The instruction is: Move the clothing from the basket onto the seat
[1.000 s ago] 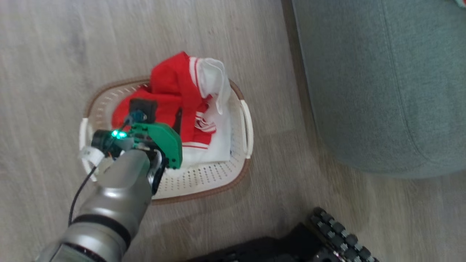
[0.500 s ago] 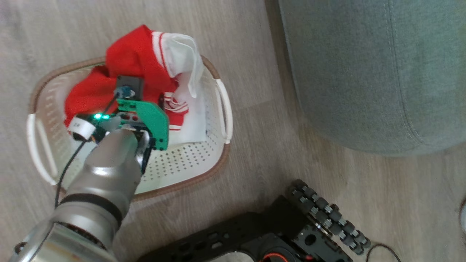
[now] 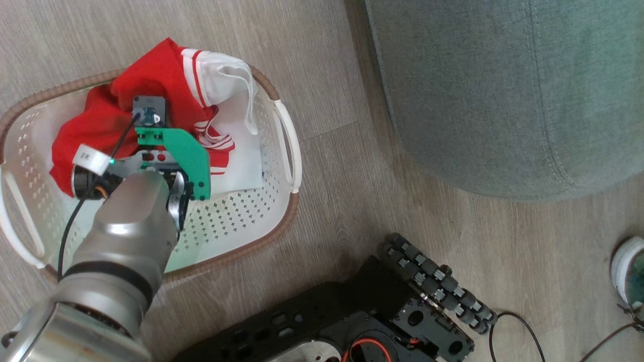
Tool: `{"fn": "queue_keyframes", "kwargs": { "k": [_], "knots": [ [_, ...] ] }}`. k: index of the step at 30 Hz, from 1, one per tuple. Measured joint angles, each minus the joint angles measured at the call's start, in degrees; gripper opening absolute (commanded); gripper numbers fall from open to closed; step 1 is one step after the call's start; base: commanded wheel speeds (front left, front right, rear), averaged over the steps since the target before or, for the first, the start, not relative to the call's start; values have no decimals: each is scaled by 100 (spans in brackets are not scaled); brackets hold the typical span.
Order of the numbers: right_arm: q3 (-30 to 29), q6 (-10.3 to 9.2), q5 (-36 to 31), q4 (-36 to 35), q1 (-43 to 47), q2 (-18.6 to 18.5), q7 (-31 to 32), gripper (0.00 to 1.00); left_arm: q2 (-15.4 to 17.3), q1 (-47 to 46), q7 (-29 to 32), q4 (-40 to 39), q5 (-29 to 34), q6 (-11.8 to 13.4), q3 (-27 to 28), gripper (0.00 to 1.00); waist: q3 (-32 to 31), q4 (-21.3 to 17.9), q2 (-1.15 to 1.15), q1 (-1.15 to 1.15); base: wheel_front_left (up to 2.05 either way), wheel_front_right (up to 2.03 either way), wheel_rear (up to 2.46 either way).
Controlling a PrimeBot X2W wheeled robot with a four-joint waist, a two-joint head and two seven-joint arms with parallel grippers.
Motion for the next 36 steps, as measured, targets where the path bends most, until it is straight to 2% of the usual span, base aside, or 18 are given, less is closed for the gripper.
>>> {"fn": "queue_keyframes", "kwargs": {
  "k": [3,4,6,20,27,36],
  "knots": [
    [10,0,0,1,-1,29,0,100,-1,-45,83,0,0,-10,-24,100,-8,14,0,0,0,0,0],
    [14,0,-1,1,-1,30,0,100,-1,-44,90,1,0,-38,-24,87,-14,19,0,0,0,0,0],
    [21,0,0,1,-1,30,0,100,0,-44,49,8,0,-115,-34,0,-23,28,0,0,0,0,0],
    [19,0,-22,2,-3,30,0,100,-102,-5,-310,16,-69,-344,-63,0,-470,226,1,0,0,0,0],
    [0,0,-54,4,52,19,0,100,-244,271,-702,19,-101,-625,-224,0,-992,461,1,0,0,0,0],
    [42,0,-105,81,348,-11,0,100,-275,708,-1065,-118,-220,-826,-415,0,-1666,692,1,0,0,0,0]
  ]
}}
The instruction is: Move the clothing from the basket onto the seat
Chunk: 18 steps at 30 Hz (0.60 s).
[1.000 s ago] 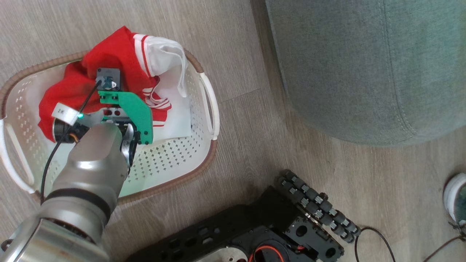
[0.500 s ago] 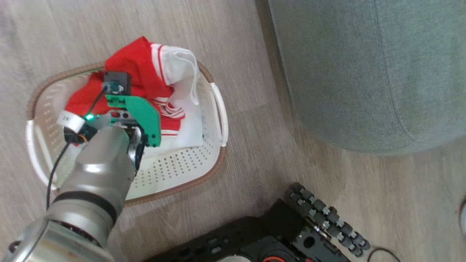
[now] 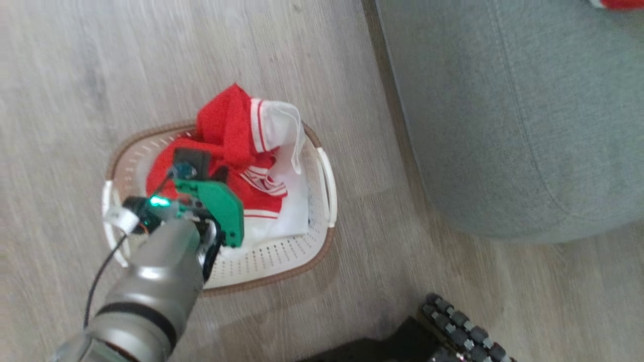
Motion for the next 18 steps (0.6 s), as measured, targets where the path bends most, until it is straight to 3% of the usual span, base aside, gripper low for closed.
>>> {"fn": "queue_keyframes", "kwargs": {
  "k": [11,18],
  "knots": [
    [74,0,-100,182,669,-46,0,100,-18,537,-300,-582,-85,-44,-328,0,-1051,361,0,0,0,0,0],
    [191,0,-202,215,964,-44,0,100,-5,818,-301,-1471,164,110,-87,0,-1661,655,0,0,0,0,0]
  ]
}}
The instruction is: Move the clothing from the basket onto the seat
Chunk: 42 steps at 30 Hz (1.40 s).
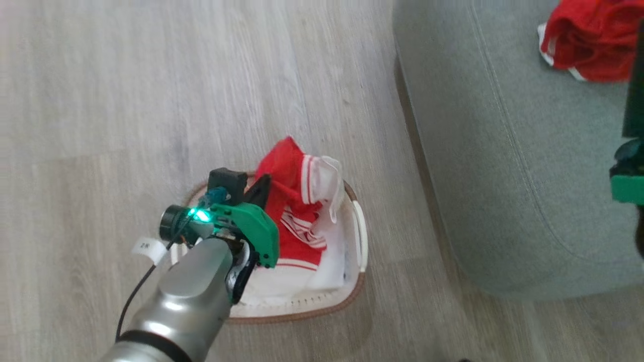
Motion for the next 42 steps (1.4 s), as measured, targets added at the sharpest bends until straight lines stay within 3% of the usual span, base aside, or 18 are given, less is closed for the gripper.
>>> {"fn": "queue_keyframes", "kwargs": {
  "k": [12,13,14,15,16,25,42],
  "knots": [
    [21,0,-158,170,579,107,0,100,304,838,-1,-1593,606,159,528,0,-963,433,0,0,0,0,0],
    [21,0,-169,180,622,126,0,100,325,874,-1,-1744,657,179,570,11,-1030,470,0,0,0,0,0],
    [16,0,-187,185,657,149,0,100,337,908,-2,-1874,690,214,622,43,-1094,505,0,0,0,0,0],
    [15,0,-199,185,691,166,0,100,354,939,-4,-1994,719,240,665,91,-1152,538,0,0,0,0,0],
    [14,0,-199,187,722,182,0,100,381,966,-7,-2111,730,257,680,100,-1209,571,0,0,0,0,0],
    [3,0,-296,247,1001,243,0,100,750,1408,-5,-3009,795,569,839,100,-1596,845,0,0,0,0,0],
    [-37,0,-350,365,1712,359,1,100,1805,2622,7,-5321,812,1595,1493,100,-1906,1170,0,0,0,0,0]
  ]
}}
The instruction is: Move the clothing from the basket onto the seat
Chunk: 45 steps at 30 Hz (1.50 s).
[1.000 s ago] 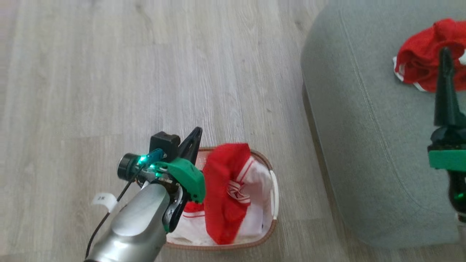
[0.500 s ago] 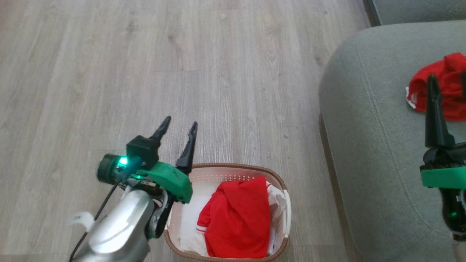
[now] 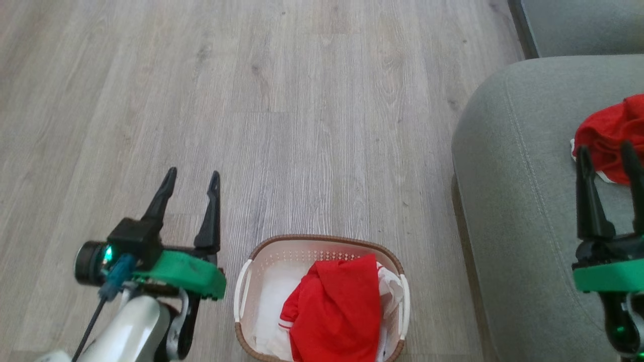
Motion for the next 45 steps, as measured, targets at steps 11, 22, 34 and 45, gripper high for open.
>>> {"fn": "queue_keyframes", "kwargs": {
  "k": [11,22,34,45],
  "knots": [
    [-56,0,-105,25,166,46,0,100,109,665,-5,-657,0,323,227,100,-50,-34,0,0,0,0,0],
    [-49,0,-119,70,166,77,0,100,93,669,-7,-676,58,263,126,100,-31,-66,0,0,0,0,0],
    [-3,0,-118,89,163,79,0,100,16,648,-7,-505,58,186,119,100,40,-70,-1,0,0,0,0],
    [51,0,-80,63,23,18,0,100,-126,570,-13,-457,52,101,91,100,261,-199,-1,0,0,0,0]
  ]
}}
